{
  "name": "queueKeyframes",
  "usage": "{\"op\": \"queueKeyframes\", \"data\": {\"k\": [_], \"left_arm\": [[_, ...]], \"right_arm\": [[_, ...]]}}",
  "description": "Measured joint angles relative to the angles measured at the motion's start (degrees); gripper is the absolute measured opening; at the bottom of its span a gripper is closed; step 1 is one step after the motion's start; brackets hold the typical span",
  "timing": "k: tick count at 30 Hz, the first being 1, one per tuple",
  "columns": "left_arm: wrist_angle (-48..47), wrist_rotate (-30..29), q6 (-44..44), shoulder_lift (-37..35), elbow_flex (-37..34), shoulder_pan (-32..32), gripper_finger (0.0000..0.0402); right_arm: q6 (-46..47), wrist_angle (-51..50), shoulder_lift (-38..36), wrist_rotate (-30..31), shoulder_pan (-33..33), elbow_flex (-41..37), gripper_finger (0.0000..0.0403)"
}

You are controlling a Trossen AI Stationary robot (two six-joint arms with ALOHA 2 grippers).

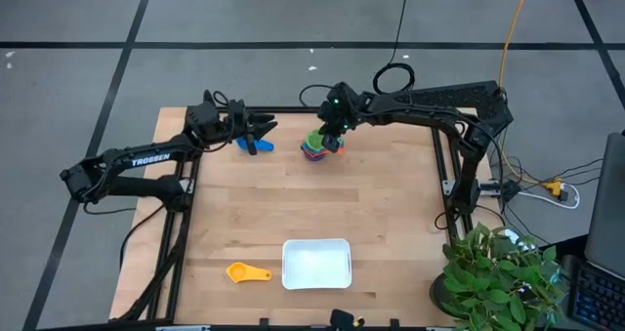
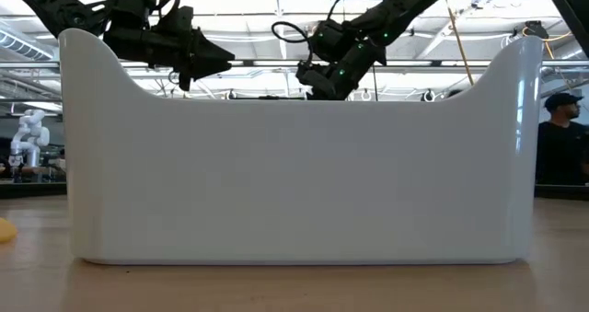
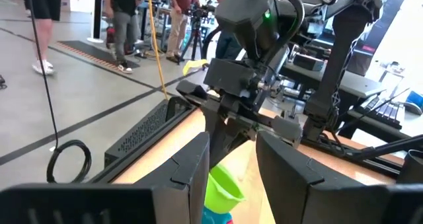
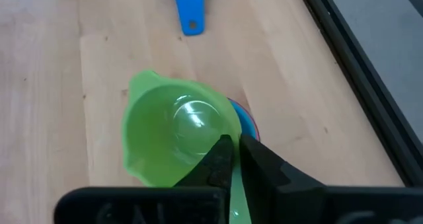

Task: Nest measuring cups in basket
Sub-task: Stack the green measuring cup on the light blue measuring cup

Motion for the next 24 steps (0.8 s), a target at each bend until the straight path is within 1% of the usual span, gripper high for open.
{"op": "queueKeyframes", "data": {"k": [4,9,17,20,24], "left_arm": [[0.01,0.02,-0.02,0.00,0.00,-0.03,0.0127],[-0.37,0.00,0.02,0.00,0.00,-0.38,0.0127],[-1.27,-0.01,0.98,0.02,0.00,-1.60,0.0127],[-1.47,0.00,1.03,0.02,0.00,-1.64,0.0127],[-2.44,-0.02,1.14,0.02,0.00,-1.64,0.0127]], "right_arm": [[0.00,0.24,1.33,0.30,0.21,0.00,0.0020],[-0.20,-0.11,3.00,2.98,0.58,0.00,0.0021],[-1.14,0.07,3.30,2.80,0.56,0.00,0.0027],[-1.43,0.06,3.30,2.70,0.58,0.00,0.0046],[-1.64,-0.03,3.24,2.64,0.62,0.00,0.0090]]}}
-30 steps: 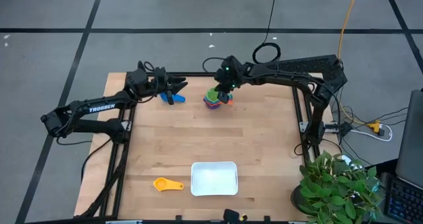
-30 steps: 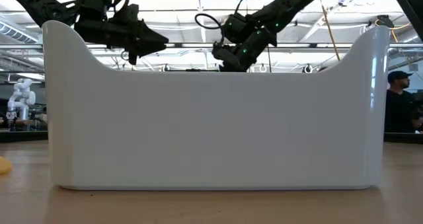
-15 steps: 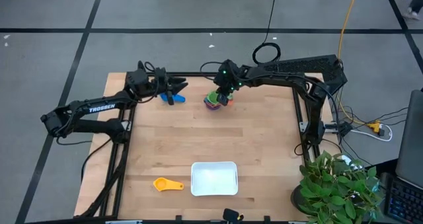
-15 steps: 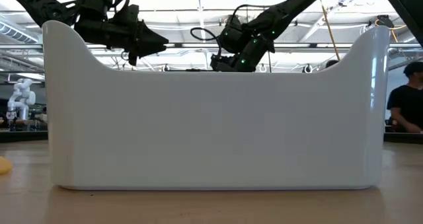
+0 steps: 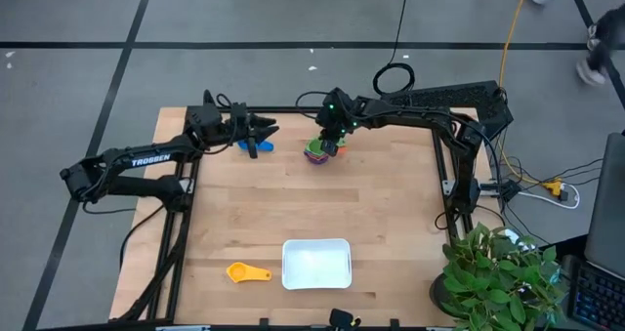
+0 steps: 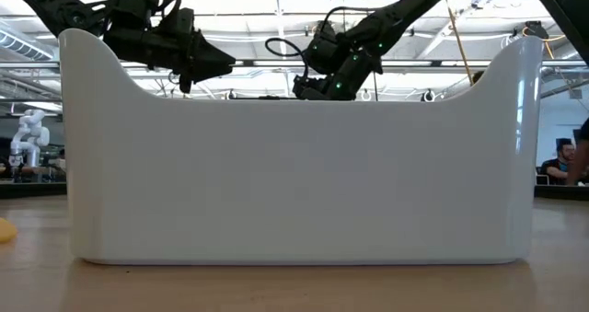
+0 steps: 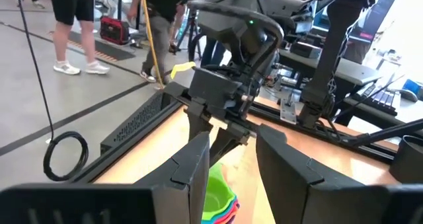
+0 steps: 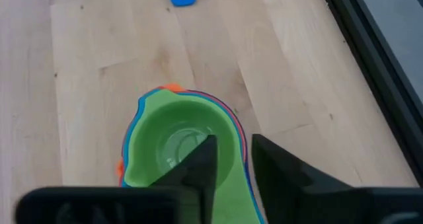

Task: Nest measuring cups in basket
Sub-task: Stack the green measuring cup on the light blue measuring cup, then stack the dark blue measuring cup on the green measuring cup

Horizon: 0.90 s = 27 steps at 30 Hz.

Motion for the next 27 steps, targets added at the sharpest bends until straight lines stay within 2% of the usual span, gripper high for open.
{"op": "queueKeyframes", "data": {"k": [6,9,11,14,17,19,22,27], "left_arm": [[-4.21,-0.03,-0.63,0.00,0.00,0.42,0.0127],[-5.08,0.69,-4.41,0.04,1.42,0.74,0.0127],[-7.39,2.66,-3.28,-0.03,4.54,0.00,0.0127],[-20.87,2.20,2.66,0.00,10.86,-0.78,0.0127],[-37.19,-4.35,8.98,0.11,17.79,-0.68,0.0127],[-46.12,-10.40,11.85,0.87,21.41,-0.53,0.0127],[-56.90,-17.60,14.44,2.80,24.56,0.46,0.0127],[-67.11,-21.56,16.61,7.52,25.92,2.91,0.0127]], "right_arm": [[-0.44,-2.20,-3.46,0.10,-0.04,-0.04,0.0145],[-1.11,-3.76,-6.83,0.11,-0.09,-0.04,0.0156],[-2.69,-4.29,-9.12,0.20,-0.09,-0.04,0.0156],[-3.72,-5.88,-12.28,0.22,-0.11,-0.07,0.0153],[-3.76,-6.26,-15.91,0.16,-0.11,-1.36,0.0148],[-4.12,-2.19,-19.23,0.00,-0.05,-5.22,0.0147],[-2.78,9.68,-24.95,-0.04,0.25,-14.90,0.0146],[1.14,36.27,-34.15,-0.04,0.26,-34.04,0.0146]]}}
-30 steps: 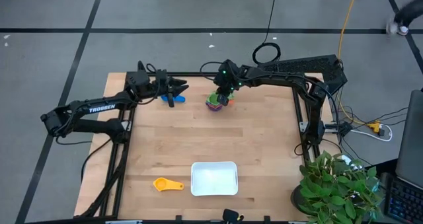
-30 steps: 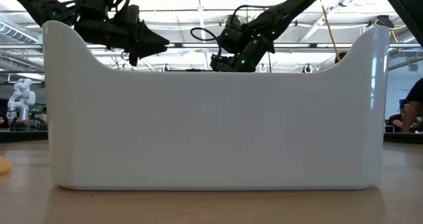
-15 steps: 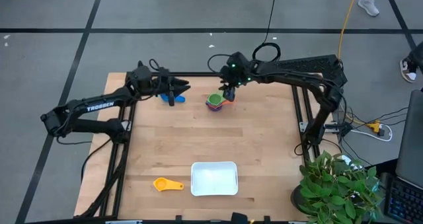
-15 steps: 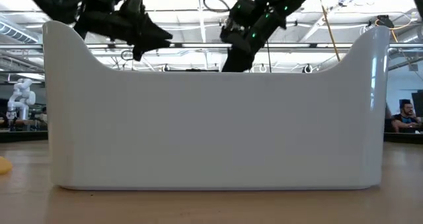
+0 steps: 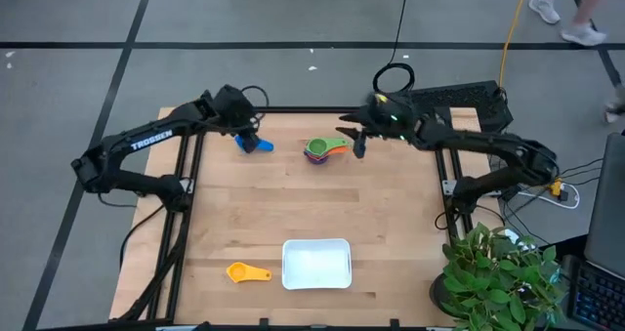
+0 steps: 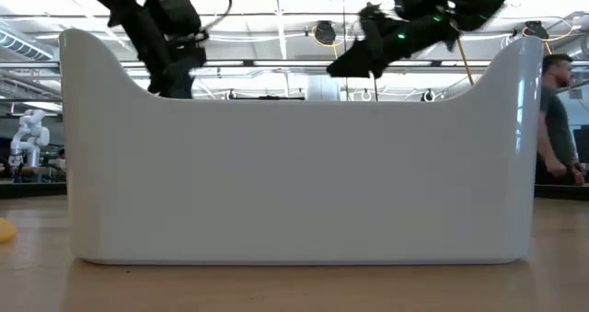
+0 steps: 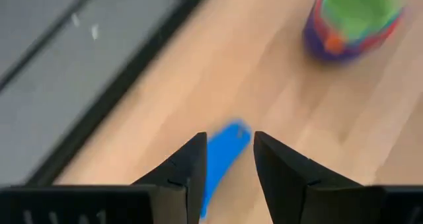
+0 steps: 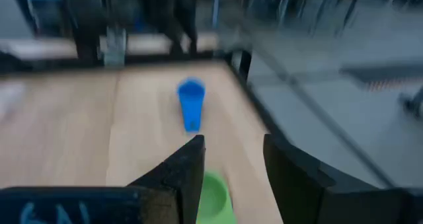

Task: Nest measuring cups in basket
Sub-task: Stack the dark blue measuring cup on the green measuring cup

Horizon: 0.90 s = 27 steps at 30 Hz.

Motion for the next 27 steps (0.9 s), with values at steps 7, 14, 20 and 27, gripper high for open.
{"op": "queueKeyframes", "data": {"k": [7,14,20,27], "left_arm": [[-6.78,-1.81,1.87,8.37,-0.07,0.79,0.0127],[-6.82,-4.70,0.35,16.21,-0.07,0.65,0.0127],[-6.04,-4.80,0.35,21.25,-0.07,0.64,0.0127],[-3.53,-10.77,-0.10,27.01,-0.09,0.63,0.0127]], "right_arm": [[5.16,26.03,-7.42,0.08,-0.06,-16.96,0.0146],[6.61,24.36,-8.82,0.20,-0.37,-18.89,0.0146],[6.63,21.82,-8.80,0.20,-0.35,-18.92,0.0146],[6.85,21.04,-8.80,0.20,-0.35,-18.92,0.0146]]}}
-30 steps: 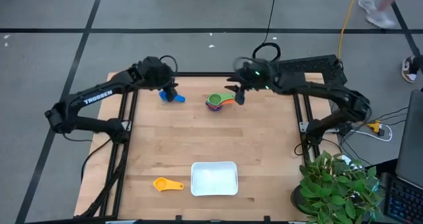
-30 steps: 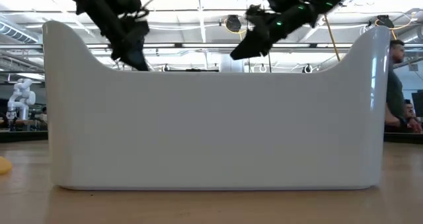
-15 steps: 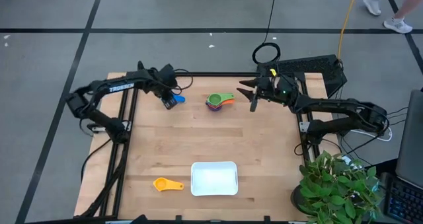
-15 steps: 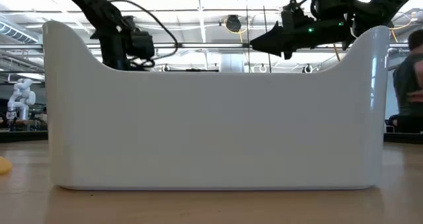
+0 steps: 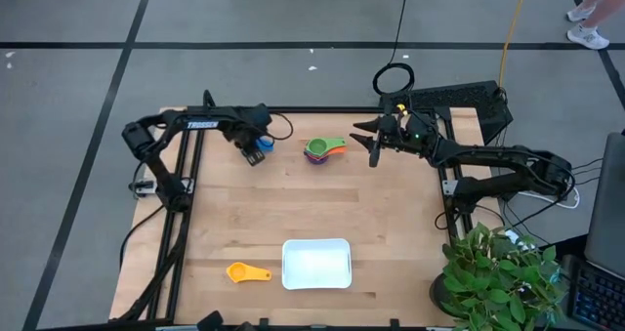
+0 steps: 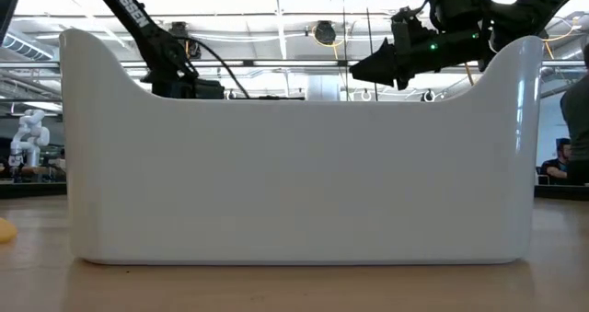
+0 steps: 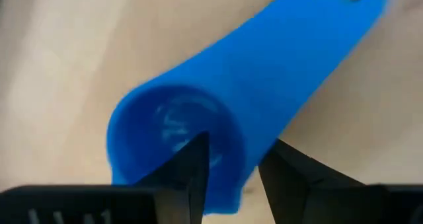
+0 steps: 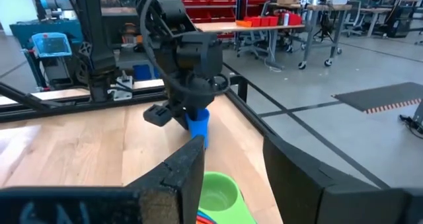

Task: Nest measuring cups in basket
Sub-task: Stack the dark blue measuring cup on the green measuring cup

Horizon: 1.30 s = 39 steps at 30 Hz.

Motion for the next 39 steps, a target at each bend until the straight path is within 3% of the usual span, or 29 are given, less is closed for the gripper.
{"op": "queueKeyframes", "data": {"k": [4,8,17,22,27,39], "left_arm": [[-1.05,-5.09,-2.38,1.40,0.16,-0.05,0.0102],[-1.25,-5.13,-5.94,0.91,-0.02,-0.35,0.0018],[-6.71,3.10,-24.10,-3.97,7.91,-2.61,0.0010],[-5.26,5.51,-24.51,-4.55,17.18,-9.68,0.0011],[2.16,6.13,-22.65,-4.17,23.59,-16.07,0.0010],[18.91,16.23,-22.52,-0.71,24.97,-19.34,0.0009]], "right_arm": [[-0.01,-0.48,0.00,0.00,0.00,0.00,0.0146],[-0.05,-0.19,0.00,0.02,0.00,0.00,0.0146],[-0.40,-0.19,0.00,0.26,-0.02,0.00,0.0146],[-0.44,-0.22,0.00,1.85,-0.07,0.00,0.0146],[-0.24,-0.25,0.00,1.99,-0.09,0.00,0.0146],[1.28,-1.01,0.00,10.75,-0.15,0.00,0.0146]]}}
